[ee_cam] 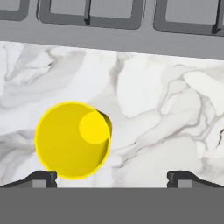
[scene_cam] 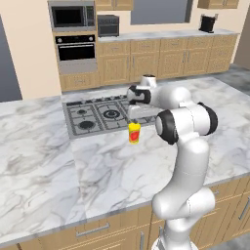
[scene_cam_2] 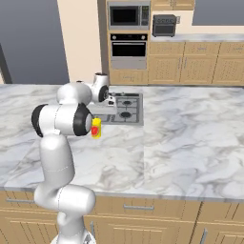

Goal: Pick the cup and bowl from the counter and place them on the counter next to the sink.

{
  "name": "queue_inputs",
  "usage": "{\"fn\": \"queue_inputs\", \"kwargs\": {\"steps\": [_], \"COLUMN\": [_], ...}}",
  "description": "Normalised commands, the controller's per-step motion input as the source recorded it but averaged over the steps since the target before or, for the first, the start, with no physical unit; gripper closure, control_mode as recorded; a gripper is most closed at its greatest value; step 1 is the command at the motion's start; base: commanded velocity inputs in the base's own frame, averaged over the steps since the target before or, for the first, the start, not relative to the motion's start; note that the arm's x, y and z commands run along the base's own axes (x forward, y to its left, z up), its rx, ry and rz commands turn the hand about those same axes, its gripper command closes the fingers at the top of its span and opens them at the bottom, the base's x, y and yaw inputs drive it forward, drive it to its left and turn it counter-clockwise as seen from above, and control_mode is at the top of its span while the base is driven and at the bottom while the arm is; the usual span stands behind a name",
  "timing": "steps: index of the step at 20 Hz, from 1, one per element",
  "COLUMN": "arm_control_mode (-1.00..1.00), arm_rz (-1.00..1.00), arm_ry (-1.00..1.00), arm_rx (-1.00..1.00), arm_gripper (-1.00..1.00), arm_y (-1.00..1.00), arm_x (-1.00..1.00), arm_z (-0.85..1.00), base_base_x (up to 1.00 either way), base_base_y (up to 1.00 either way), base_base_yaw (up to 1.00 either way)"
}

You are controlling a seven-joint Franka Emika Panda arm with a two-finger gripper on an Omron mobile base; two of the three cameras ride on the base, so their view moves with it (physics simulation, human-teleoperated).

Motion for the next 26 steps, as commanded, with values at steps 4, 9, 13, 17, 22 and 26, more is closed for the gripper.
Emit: {"fn": "queue_inputs", "kwargs": {"steps": [4,9,13,17,22,26], "arm_control_mode": [-1.00,-1.00,-1.00,-1.00,-1.00,-1.00], "arm_rz": [0.00,0.00,-0.02,-0.05,-0.05,-0.03], "arm_ry": [0.00,0.00,0.00,0.00,0.00,0.00], "arm_rx": [0.00,0.00,0.00,0.00,0.00,0.00], "arm_gripper": [-1.00,-1.00,-1.00,-1.00,-1.00,-1.00], "arm_y": [0.16,0.26,0.05,0.00,-0.15,-0.12], "arm_x": [0.30,0.11,0.05,0.00,0.00,0.00], "arm_z": [0.00,0.00,-0.11,-0.06,0.00,0.00], "base_base_x": [0.00,0.00,0.00,0.00,0.00,0.00], "base_base_y": [0.00,0.00,0.00,0.00,0.00,0.00], "base_base_yaw": [0.00,0.00,0.00,0.00,0.00,0.00]}}
